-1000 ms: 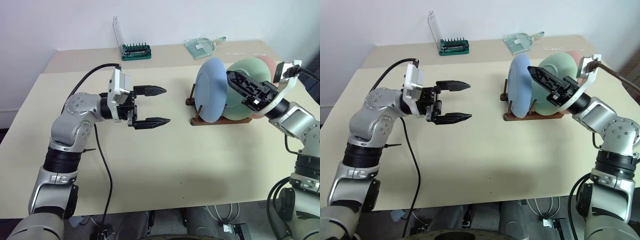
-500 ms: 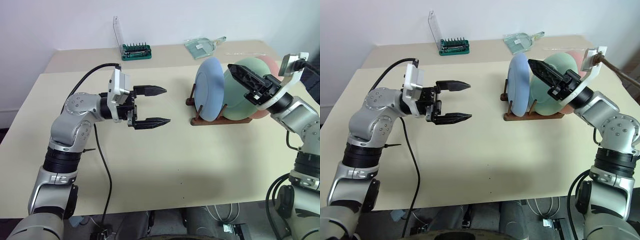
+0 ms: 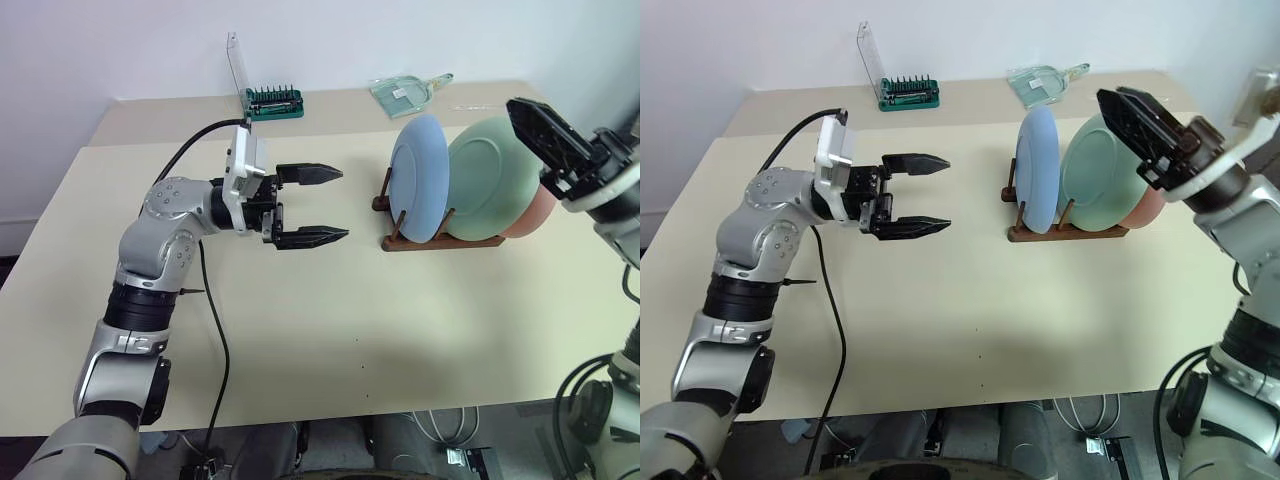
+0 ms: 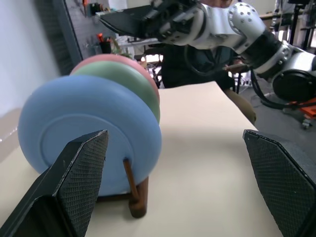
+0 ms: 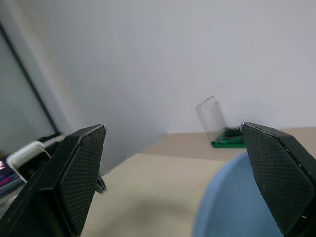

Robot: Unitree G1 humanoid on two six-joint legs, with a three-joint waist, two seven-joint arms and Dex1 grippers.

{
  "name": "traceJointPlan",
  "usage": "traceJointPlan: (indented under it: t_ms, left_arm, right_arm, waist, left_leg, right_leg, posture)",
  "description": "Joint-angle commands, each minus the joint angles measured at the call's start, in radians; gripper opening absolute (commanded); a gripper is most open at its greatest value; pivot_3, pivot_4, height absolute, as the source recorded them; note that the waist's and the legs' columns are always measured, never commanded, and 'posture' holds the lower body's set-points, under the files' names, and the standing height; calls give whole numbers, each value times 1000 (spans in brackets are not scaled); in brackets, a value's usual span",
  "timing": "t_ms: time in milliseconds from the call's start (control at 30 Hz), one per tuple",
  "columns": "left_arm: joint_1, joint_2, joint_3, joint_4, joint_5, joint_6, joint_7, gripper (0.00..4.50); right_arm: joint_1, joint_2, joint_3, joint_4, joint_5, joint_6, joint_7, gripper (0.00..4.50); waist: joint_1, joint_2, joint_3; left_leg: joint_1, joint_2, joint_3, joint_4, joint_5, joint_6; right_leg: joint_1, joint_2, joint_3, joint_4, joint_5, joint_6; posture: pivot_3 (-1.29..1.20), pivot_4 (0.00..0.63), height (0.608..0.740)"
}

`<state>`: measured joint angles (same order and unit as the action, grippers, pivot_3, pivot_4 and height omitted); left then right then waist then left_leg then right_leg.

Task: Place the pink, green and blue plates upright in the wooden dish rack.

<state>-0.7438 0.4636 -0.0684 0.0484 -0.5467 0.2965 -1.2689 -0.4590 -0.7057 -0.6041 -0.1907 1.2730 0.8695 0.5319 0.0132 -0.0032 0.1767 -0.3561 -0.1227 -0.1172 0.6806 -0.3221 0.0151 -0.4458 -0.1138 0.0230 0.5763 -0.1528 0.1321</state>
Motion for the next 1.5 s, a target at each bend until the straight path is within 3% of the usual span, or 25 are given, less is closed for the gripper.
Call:
traceJointPlan:
  t_ms: [33, 333, 567, 767, 1200, 1500]
  left_arm:
    - [-33, -6, -1, 13, 10, -25, -21, 4500]
    - [-44, -4, 5, 22, 22, -27, -41, 4500]
    - [-35, 13, 14, 2, 20, -16, -37, 4500]
    - [-38, 17, 13, -1, 18, -10, -37, 4500]
    - [-37, 26, 18, -8, 22, -9, -36, 4500]
    - [-22, 40, 26, -34, 13, 6, -22, 4500]
  right_arm:
    - [47, -42, -74, -75, 59, 1, -25, 4452]
    - [264, -38, -121, -148, 110, -13, -37, 4452]
    - [394, -26, -148, -156, 66, -65, 1, 4452]
    - [497, -15, -110, -150, -61, -126, 49, 4452]
    - [448, 3, -16, -109, -171, -175, 52, 4452]
    - [438, -12, -37, -84, -174, -166, 61, 4452]
  waist:
    - [0, 0, 0]
    - [0, 0, 0]
    - [1, 0, 0]
    - [1, 0, 0]
    - [1, 0, 0]
    - [1, 0, 0]
  left_leg:
    - [0, 0, 0, 0, 0, 0]
    - [0, 0, 0, 0, 0, 0]
    - [0, 0, 0, 0, 0, 1]
    - [1, 0, 0, 0, 0, 1]
    - [1, 0, 0, 0, 0, 1]
    - [1, 0, 0, 0, 0, 1]
  right_leg:
    - [0, 0, 0, 0, 0, 0]
    - [0, 0, 0, 0, 0, 0]
    - [1, 0, 0, 0, 0, 0]
    - [1, 0, 0, 0, 0, 1]
    - [1, 0, 0, 0, 0, 1]
    - [1, 0, 0, 0, 0, 0]
  posture:
    - [0, 150, 740]
    - [0, 150, 740]
    - [0, 150, 740]
    - [0, 150, 740]
    - [0, 150, 740]
    - [0, 150, 740]
